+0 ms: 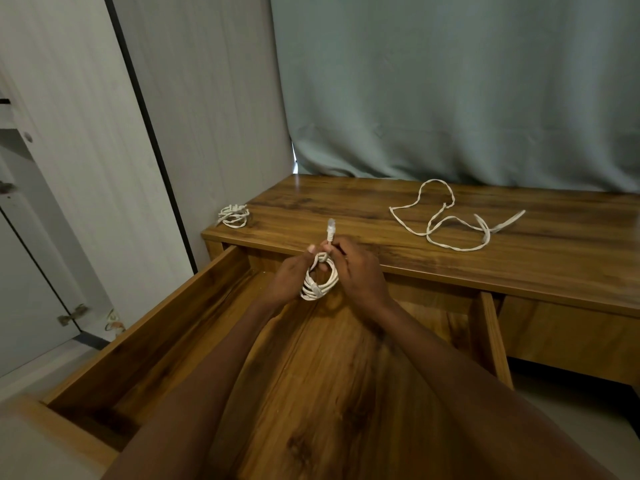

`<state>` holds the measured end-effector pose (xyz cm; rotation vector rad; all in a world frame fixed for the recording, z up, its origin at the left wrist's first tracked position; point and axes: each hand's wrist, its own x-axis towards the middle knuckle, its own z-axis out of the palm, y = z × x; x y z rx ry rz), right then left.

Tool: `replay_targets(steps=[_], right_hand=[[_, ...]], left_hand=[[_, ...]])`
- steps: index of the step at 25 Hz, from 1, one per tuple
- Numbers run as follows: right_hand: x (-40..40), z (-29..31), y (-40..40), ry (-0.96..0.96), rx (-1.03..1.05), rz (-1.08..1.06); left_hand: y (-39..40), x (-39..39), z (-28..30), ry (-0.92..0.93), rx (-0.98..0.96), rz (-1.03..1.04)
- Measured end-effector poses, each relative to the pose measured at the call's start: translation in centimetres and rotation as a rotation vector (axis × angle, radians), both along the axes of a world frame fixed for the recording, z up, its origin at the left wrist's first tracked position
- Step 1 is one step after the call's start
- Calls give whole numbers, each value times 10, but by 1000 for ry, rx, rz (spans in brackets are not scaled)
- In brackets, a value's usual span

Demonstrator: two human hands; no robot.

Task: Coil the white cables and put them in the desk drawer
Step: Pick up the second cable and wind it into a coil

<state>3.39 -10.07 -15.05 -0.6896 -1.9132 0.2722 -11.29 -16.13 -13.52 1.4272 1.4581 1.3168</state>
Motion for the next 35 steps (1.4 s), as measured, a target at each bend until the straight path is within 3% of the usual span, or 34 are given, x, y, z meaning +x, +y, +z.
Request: replay_targets(steps=[8,14,17,22,25,29,35], right_hand=[[6,19,6,245,-442,21],[9,21,9,333,-903,133],[8,20,10,329,-886,110],[6,18,10,299,-698,124],[5,15,11,37,-509,123],[5,14,4,-271,-473,168],[-8,8,-4,52,-693,222]], left_hand=[[0,0,-3,602,167,-53],[0,-3,-3,697,291,-48],[2,-5,-7,753,350,-38],[4,-11,-8,682,346,33],[6,-19,-9,617,320,76],[6,-29,-7,593,306,93],[4,-23,-2,540,315,73]])
